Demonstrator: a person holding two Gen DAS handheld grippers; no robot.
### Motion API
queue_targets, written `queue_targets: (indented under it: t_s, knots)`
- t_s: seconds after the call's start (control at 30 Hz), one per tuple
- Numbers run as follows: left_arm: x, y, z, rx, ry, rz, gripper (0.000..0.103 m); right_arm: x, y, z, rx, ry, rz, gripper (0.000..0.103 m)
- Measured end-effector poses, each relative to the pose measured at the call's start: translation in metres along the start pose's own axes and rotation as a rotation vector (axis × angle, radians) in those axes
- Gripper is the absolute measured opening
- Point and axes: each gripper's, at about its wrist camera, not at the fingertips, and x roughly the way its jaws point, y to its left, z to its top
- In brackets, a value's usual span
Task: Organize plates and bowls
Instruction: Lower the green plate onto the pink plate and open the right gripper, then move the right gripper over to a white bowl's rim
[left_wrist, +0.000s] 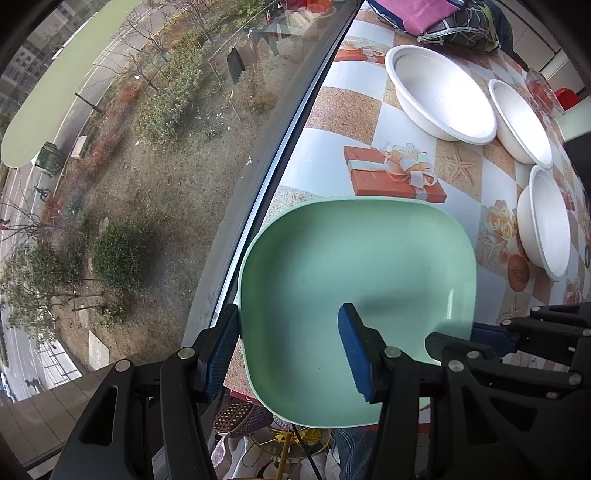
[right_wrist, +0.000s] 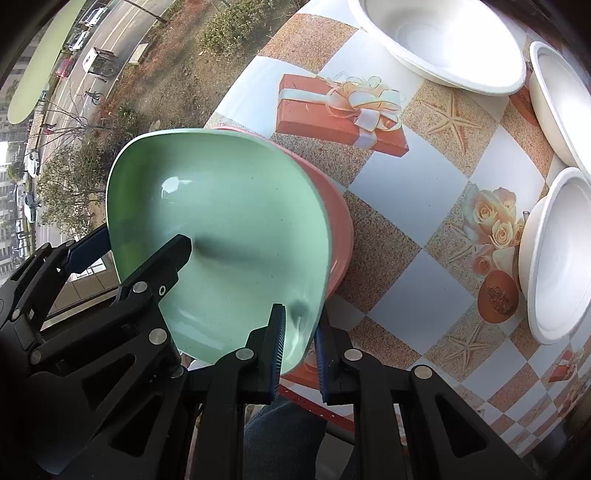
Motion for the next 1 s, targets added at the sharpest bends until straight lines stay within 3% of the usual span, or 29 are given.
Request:
queue_targets:
  t_s: [0.2, 0.23, 0.3, 0.37, 0.47, 0.53, 0.7, 0.87, 1.0]
  knots:
    - [-0.003, -0.012, -0.005, 0.097, -0.044, 0.075, 0.064, -0.004, -0.024, -0.006, 0.046, 0.015, 0.051, 0.019]
    - [-0.004, -0.014, -0.005, 0.105, -0.05, 0.081, 0.064, -0.004, -0.028, -0.007, 0.051, 0.021, 0.053, 0.023]
    - [-0.008, -0.017, -0.008, 0.115, -0.071, 0.092, 0.064, -0.008, -0.035, -0.011, 0.054, 0.019, 0.046, 0.033]
    - [-0.015, -0.017, -0.01, 0.118, -0.101, 0.084, 0.066, -0.018, -0.046, -0.016, 0.055, 0.001, 0.02, 0.053]
    - [-0.024, -0.014, -0.011, 0.086, -0.125, 0.07, 0.083, -0.031, -0.064, -0.021, 0.07, -0.007, 0.01, 0.073]
    - [-0.027, -0.013, -0.011, 0.06, -0.116, 0.042, 0.085, -0.04, -0.075, -0.026, 0.066, -0.008, 0.006, 0.081]
    - [-0.029, -0.035, -0.009, 0.063, -0.087, 0.047, 0.085, -0.063, -0.094, -0.042, 0.027, -0.033, -0.034, 0.081]
    - [-0.04, -0.073, 0.008, 0.111, -0.064, -0.04, 0.085, -0.091, -0.127, -0.059, 0.07, -0.096, -0.064, 0.081]
    - [-0.05, -0.109, 0.024, 0.143, -0.057, -0.115, 0.085, -0.116, -0.175, -0.065, 0.178, -0.16, -0.085, 0.081]
